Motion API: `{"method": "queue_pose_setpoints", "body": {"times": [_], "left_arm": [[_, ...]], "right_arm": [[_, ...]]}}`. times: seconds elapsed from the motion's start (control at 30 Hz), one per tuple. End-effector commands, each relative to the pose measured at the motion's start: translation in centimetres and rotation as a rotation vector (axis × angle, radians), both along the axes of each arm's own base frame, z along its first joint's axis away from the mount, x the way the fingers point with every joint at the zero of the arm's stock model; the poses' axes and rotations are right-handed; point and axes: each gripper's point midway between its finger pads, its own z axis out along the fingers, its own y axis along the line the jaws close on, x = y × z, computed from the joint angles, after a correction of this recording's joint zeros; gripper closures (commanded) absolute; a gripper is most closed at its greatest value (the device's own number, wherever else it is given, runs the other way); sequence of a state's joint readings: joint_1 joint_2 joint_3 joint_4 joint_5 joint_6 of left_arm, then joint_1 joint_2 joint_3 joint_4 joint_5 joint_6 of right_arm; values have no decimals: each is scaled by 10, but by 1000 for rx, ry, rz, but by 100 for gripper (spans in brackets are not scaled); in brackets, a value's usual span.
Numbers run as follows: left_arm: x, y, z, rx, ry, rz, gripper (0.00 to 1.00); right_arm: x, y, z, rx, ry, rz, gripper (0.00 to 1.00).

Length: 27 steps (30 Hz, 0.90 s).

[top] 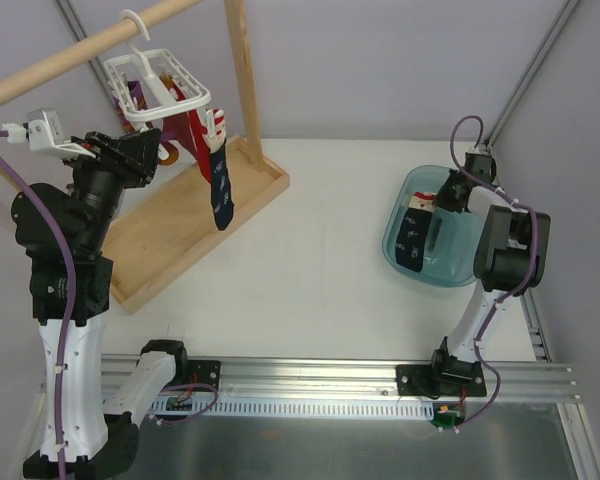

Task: Clip the socks to the hanger
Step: Pick up the sock from the bin.

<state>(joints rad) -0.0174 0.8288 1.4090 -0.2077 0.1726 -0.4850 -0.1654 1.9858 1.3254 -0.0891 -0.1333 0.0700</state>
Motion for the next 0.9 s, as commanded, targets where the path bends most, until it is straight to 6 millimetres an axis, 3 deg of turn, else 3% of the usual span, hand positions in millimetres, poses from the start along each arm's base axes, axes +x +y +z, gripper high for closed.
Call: {"method": "queue_pose_setpoints", "body": {"times": [0.0, 0.03, 0.1, 0.17, 0.23, 0.27, 0.3, 0.4, 0.47, 0.5, 0.53, 0.6, 0.63, 0.87], "left_arm": [[-5, 4, 11, 19, -52, 19, 91], [-5, 4, 10, 20, -50, 16, 91], [-5, 3, 9, 22, -47, 12, 91], [-5, 2, 8, 24, -46, 8, 91], [-4, 1, 7, 27, -43, -1, 91], [-4, 0, 6, 28, -42, -5, 91], [-4, -1, 6, 28, -41, -10, 91], [-4, -4, 5, 25, -37, -30, 91], [-3, -8, 4, 22, -31, -50, 91], [-1, -9, 2, 20, -24, -57, 91], [0, -10, 2, 20, -21, -62, 91], [1, -12, 1, 15, -16, -73, 91], [1, -12, 0, 12, -14, -74, 92], [-2, -16, 9, 5, -36, -98, 92]], "right_arm": [[12, 4, 70, 12, -172, 18, 99], [11, 5, 91, 9, -217, 23, 99], [5, 11, 108, 33, -258, 29, 99], [-4, 19, 143, 54, -344, 42, 99], [-15, 30, 154, 84, -389, 61, 99], [-24, 34, 182, 77, -457, 74, 99], [-31, 39, 185, 81, -464, 88, 99], [-56, 64, 230, 91, -564, 185, 99], [-72, 85, 246, 107, -591, 258, 99], [-86, 94, 270, 97, -650, 292, 99], [-95, 113, 278, 93, -676, 348, 99], [-117, 131, 307, 89, -758, 408, 99], [-131, 154, 318, 106, -787, 475, 99], [-200, 234, 374, 200, -920, 718, 99]]}}
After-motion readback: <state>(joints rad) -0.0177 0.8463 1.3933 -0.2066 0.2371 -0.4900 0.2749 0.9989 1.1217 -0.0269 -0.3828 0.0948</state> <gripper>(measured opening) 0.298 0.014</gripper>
